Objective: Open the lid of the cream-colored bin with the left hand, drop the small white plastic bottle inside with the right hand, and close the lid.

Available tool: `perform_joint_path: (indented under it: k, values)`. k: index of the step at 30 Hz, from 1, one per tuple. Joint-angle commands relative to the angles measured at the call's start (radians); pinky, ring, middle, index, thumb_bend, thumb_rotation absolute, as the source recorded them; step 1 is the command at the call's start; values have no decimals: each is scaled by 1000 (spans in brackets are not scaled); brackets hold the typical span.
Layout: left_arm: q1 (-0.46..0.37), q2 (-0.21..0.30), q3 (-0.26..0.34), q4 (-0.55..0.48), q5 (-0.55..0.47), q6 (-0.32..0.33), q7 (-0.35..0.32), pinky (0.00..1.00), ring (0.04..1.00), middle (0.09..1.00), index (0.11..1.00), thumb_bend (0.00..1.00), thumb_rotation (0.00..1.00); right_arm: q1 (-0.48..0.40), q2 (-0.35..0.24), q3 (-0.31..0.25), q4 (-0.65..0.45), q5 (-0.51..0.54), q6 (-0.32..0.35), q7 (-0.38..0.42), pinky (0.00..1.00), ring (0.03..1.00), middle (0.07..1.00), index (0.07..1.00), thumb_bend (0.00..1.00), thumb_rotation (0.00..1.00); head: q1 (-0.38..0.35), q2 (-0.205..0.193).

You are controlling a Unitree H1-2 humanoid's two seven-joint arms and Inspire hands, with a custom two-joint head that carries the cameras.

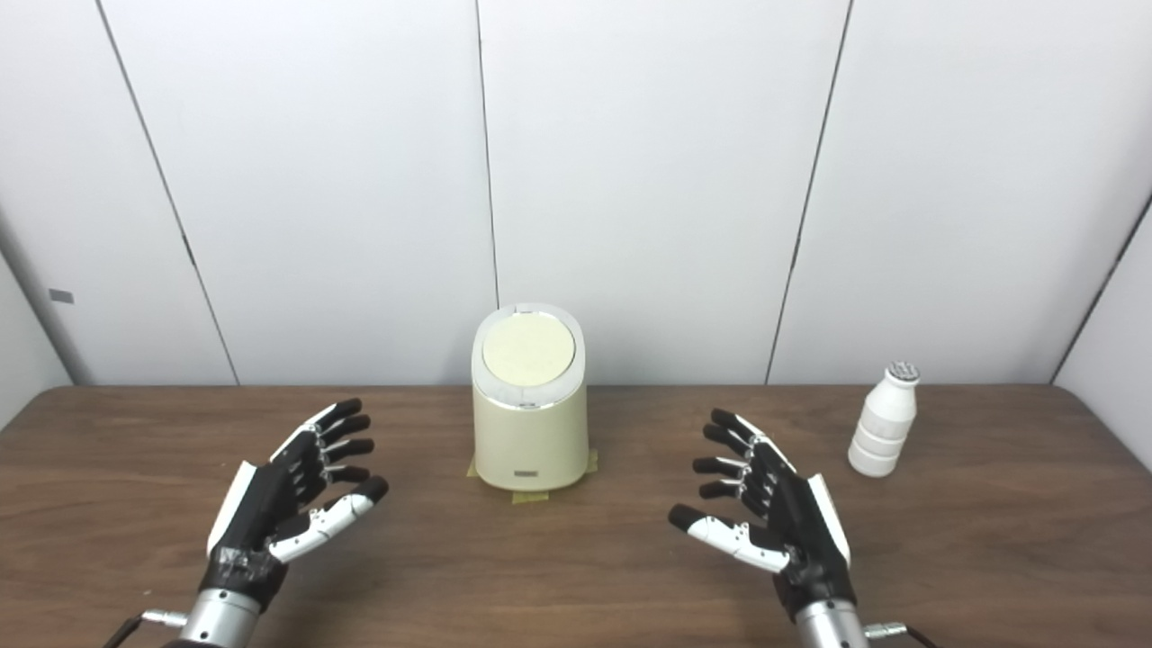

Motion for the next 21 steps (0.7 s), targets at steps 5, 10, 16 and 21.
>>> perform_joint_path:
  k: [5, 10, 16, 21]
  values:
    - [-34, 5, 4, -2, -17, -33, -2, 664, 785, 850, 900, 717, 293, -41, -9, -2, -18, 15, -35, 4, 577, 694, 823, 828, 840, 272, 0, 0]
    - [-34, 3, 3, -3, -16, -32, 0, 663, 783, 845, 896, 713, 281, -40, -6, 0, -26, 10, -28, -1, 572, 691, 818, 827, 841, 269, 0, 0]
    - [-32, 4, 1, -5, -9, -28, 1, 665, 787, 849, 902, 714, 292, -38, -4, 2, -34, 5, -19, -3, 580, 690, 815, 827, 836, 260, 1, 1]
    - [-47, -70, 32, -42, -145, 50, 11, 649, 790, 843, 894, 811, 349, -37, -10, -2, -25, 17, -25, 5, 569, 687, 817, 828, 834, 254, 11, -1]
